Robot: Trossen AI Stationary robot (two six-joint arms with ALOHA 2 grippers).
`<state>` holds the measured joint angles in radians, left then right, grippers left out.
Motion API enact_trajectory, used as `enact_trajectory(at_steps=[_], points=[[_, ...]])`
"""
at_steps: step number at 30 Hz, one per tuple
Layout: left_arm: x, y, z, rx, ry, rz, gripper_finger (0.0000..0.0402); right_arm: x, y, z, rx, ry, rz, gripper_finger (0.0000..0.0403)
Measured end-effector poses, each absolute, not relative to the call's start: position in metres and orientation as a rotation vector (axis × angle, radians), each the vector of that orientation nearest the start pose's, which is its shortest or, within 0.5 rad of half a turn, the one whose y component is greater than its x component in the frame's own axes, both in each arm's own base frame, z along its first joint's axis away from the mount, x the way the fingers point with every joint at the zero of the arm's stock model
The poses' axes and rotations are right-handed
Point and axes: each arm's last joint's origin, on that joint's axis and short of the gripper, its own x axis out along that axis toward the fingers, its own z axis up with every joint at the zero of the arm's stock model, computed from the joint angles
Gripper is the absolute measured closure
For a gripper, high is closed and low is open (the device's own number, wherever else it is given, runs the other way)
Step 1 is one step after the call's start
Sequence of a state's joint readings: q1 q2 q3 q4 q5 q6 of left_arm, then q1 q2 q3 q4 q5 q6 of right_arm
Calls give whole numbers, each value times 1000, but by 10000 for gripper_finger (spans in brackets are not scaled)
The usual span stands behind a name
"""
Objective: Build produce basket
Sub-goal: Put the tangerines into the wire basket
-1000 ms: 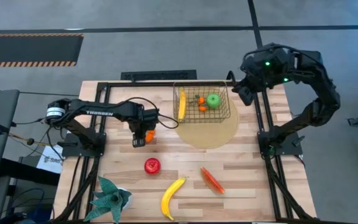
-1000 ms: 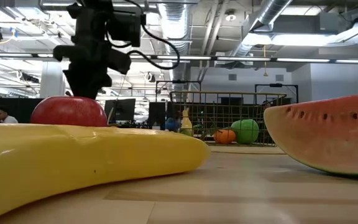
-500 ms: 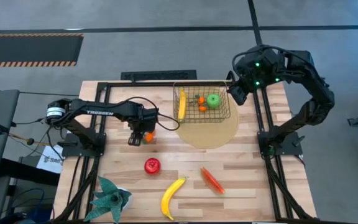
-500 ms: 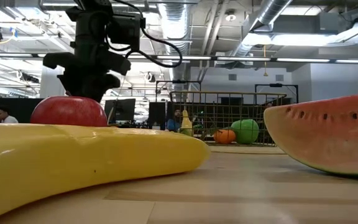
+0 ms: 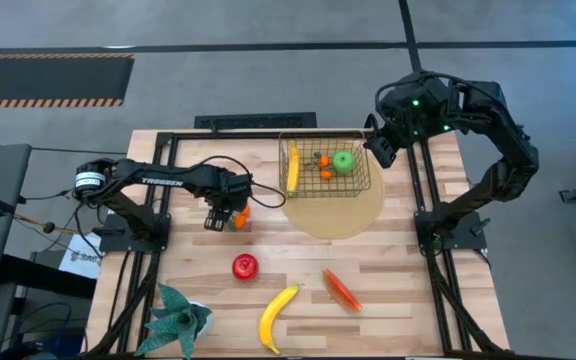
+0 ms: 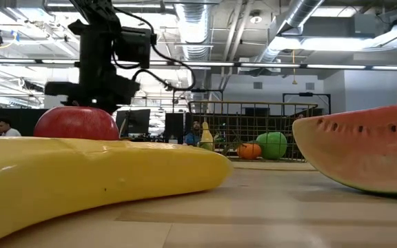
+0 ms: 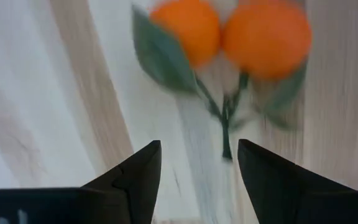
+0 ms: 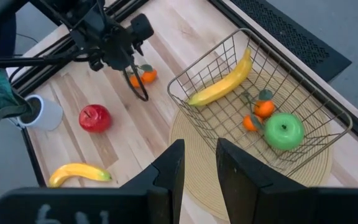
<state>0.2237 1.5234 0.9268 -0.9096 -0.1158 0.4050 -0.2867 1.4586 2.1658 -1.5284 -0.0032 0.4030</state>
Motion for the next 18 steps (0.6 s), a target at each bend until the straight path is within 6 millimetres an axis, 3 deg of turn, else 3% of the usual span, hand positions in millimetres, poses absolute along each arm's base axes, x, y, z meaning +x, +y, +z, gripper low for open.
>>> enact_trajectory(at_steps=[4,18], points=[[247,57,183,179,1480,-94,203,195,-57,500,497,753,-429,291],[257,60,156,178,1566,-103,204,196,-58,500,505,743,-432,291]])
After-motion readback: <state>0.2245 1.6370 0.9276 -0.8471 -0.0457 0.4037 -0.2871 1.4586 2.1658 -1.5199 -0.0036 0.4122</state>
